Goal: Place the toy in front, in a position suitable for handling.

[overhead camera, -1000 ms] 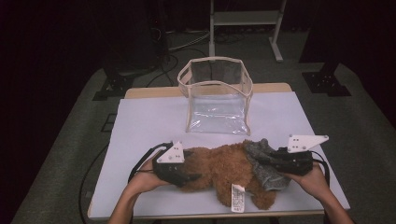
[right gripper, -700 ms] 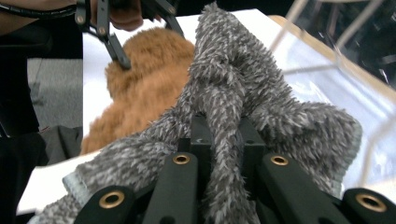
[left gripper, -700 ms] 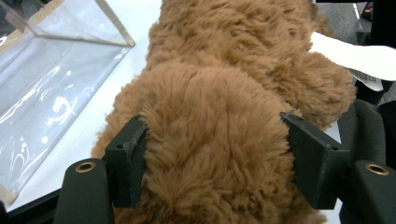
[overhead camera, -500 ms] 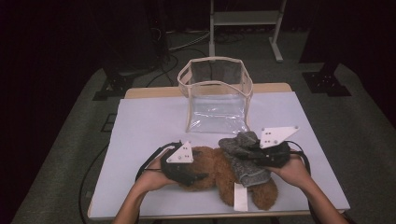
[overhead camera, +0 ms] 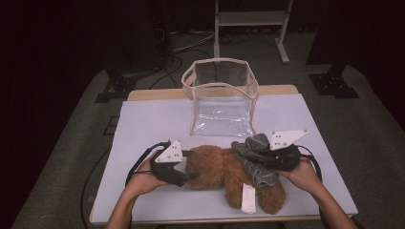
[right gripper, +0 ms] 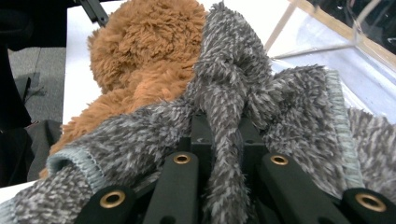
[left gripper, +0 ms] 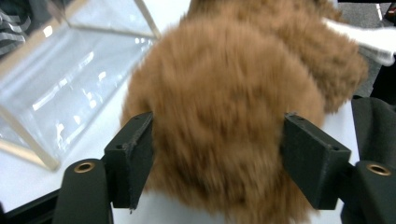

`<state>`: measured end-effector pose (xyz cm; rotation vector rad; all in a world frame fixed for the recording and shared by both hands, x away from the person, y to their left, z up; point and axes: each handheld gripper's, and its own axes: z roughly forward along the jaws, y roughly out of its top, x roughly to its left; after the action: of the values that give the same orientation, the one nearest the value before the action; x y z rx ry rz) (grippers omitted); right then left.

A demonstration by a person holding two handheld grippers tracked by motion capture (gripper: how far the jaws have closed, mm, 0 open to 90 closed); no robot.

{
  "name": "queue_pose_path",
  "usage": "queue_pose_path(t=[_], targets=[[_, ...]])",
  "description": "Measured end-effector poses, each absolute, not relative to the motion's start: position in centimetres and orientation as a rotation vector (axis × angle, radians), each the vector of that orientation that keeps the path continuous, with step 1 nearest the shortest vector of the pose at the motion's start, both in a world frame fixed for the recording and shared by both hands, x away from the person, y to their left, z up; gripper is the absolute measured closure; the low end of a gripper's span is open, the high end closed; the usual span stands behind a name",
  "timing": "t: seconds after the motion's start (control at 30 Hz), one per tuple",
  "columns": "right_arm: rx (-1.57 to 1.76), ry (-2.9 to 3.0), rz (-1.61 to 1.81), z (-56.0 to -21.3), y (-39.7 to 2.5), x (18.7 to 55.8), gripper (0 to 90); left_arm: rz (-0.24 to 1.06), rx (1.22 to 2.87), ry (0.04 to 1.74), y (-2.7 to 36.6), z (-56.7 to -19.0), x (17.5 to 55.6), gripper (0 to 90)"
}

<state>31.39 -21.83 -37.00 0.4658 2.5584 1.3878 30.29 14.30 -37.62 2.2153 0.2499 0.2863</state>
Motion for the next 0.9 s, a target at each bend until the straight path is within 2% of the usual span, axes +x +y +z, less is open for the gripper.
queue_pose_path(t=[0.3, 0.67, 0.9], targets=[[0.446, 2.56, 1.351, -36.0, -22.2, 30.7, 80.7, 0.209, 2.192, 0.229, 12.3, -38.7, 31.0, 34.0], [0.253, 2.61, 1.243, -35.1, -17.5, 30.1, 80.7, 0.207, 2.203, 0.205, 10.6, -38.7, 31.4, 33.9], [0.439, 2.521, 1.272, -34.7, -22.6, 31.1, 80.5, 0.2, 2.192, 0.214, 11.1, -39.0, 31.3, 33.9]])
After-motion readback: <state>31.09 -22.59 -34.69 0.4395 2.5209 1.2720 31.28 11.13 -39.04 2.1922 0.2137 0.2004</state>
